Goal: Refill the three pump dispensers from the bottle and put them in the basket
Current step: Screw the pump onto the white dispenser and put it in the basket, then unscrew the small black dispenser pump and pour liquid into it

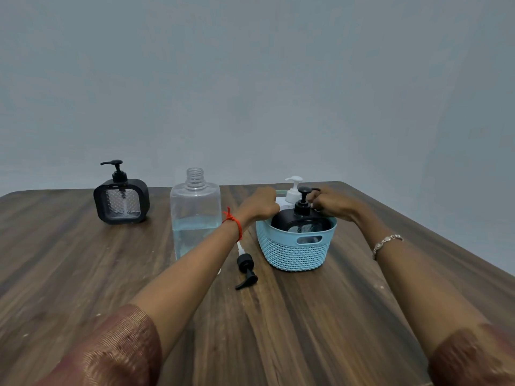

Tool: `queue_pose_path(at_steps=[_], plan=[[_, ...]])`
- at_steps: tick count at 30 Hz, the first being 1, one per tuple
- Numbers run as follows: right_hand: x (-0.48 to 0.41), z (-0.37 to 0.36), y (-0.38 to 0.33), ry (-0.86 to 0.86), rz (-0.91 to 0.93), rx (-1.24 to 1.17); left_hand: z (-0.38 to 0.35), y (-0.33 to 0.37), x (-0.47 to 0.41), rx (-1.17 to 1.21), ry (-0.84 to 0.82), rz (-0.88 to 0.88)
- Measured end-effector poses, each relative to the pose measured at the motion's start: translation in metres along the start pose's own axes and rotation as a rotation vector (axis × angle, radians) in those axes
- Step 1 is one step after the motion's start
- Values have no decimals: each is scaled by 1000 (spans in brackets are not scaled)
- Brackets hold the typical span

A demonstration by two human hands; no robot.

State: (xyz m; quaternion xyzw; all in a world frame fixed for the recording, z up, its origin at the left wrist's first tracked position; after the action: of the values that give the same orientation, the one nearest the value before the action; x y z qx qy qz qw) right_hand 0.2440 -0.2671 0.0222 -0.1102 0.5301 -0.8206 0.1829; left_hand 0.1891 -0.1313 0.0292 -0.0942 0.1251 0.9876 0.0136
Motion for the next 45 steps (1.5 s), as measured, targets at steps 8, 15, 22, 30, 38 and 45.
queue_pose_path(at_steps=[8, 15, 22, 30, 38, 45], plan=[[5, -2, 0, 7, 0, -53, -2, 15, 9, -130, -39, -39], [6, 9, 1, 136, -38, 30, 1, 12, 23, -97, -18, -44], [54, 40, -53, 738, 272, -170, 52, 16, 63, 115, 172, -249], [114, -27, -176, 780, 699, -236, 154, -23, 154, 488, 582, -333], [132, -153, -244, 588, 1039, -167, 180, -119, 212, 455, 934, -78], [87, -269, -191, 367, 894, -125, 123, -208, 215, 340, 768, 187]])
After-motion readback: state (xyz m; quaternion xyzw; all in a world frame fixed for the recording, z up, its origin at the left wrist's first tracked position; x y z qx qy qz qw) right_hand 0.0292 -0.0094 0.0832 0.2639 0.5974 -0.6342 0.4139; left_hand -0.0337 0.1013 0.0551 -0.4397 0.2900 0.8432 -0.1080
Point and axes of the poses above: each hand's wrist, its own x-axis away from the middle knuckle, its own z-axis out of the back of the hand, y = z × x, the point moved 7 cm from there along -x, towards the middle knuckle, and after that the axes turned 13 degrees about -x, right-handed, at the moved point
